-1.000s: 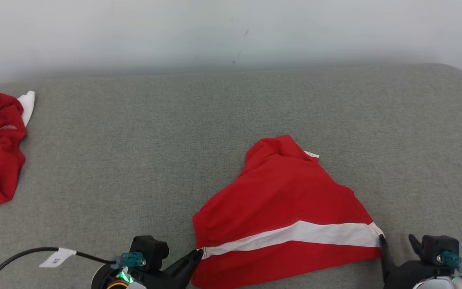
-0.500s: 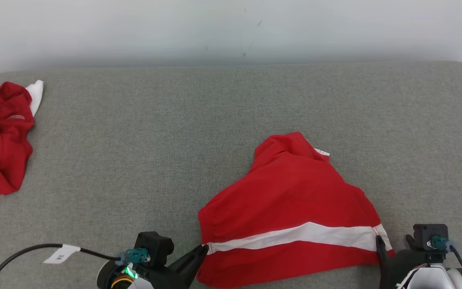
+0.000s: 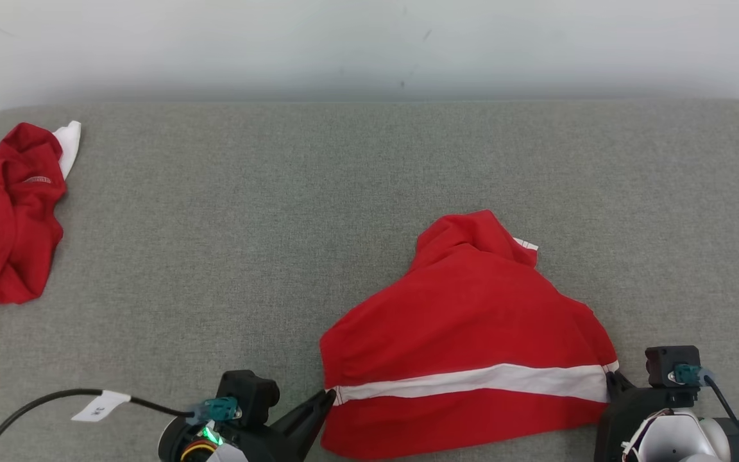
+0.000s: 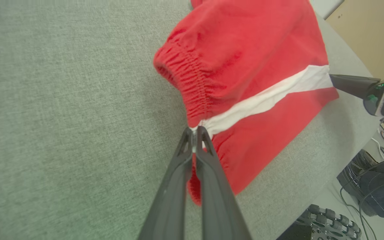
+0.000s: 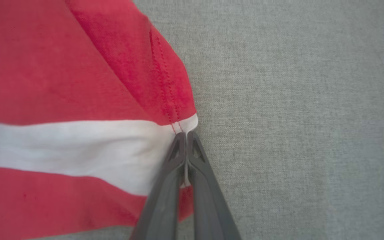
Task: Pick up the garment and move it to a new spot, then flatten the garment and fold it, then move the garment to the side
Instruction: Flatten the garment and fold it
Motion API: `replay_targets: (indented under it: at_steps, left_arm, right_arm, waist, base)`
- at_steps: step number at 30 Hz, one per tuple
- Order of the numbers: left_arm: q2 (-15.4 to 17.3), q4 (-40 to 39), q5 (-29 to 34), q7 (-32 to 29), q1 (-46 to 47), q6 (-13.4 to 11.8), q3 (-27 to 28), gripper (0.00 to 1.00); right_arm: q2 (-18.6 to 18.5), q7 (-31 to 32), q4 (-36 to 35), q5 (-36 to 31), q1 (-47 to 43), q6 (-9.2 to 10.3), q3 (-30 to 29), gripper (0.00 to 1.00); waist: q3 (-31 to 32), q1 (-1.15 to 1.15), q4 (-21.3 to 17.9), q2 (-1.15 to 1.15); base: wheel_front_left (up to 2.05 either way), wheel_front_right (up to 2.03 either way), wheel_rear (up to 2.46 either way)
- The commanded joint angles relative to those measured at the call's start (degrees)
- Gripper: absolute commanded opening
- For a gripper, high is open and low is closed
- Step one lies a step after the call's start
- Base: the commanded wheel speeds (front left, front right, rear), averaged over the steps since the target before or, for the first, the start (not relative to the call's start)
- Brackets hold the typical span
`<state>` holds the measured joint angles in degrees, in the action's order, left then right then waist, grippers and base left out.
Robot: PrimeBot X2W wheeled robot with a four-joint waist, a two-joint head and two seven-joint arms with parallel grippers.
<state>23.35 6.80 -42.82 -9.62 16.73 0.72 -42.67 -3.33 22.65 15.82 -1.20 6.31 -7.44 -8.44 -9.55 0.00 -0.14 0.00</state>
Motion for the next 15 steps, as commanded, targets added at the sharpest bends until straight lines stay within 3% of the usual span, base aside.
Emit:
replay_targets:
  at_steps: [1, 7, 15]
  left_arm:
    - [-0.3, -0.1, -0.2, 0.7, 0.4, -0.1, 0.1, 0.00]
    - [-1.2, -2.5, -1.4, 5.2, 0.5, -0.4, 2.7, 0.00]
    - [-2.4, -9.7, -6.0, 9.5, 2.5, 0.5, 8.5, 0.00]
  right_arm:
    - [-0.2, -0.2, 0.5, 0.3, -0.1, -0.09, 0.2, 0.00]
    - [-0.7, -3.8, -4.0, 5.1, 0.1, -0.09, 0.2, 0.00]
    - [0.0, -4.5, -15.7, 23.2, 1.3, -0.10, -0.4, 0.00]
  waist:
    - [0.3, 0.00, 0.0, 0.00]
    - [1.9, 0.00, -0.3, 0.00]
    - [3.5, 0.00, -1.3, 0.00]
  base:
    - [0.00, 0.00, 0.00]
    - [0.00, 0.00, 0.00]
    - [0.00, 0.00, 0.00]
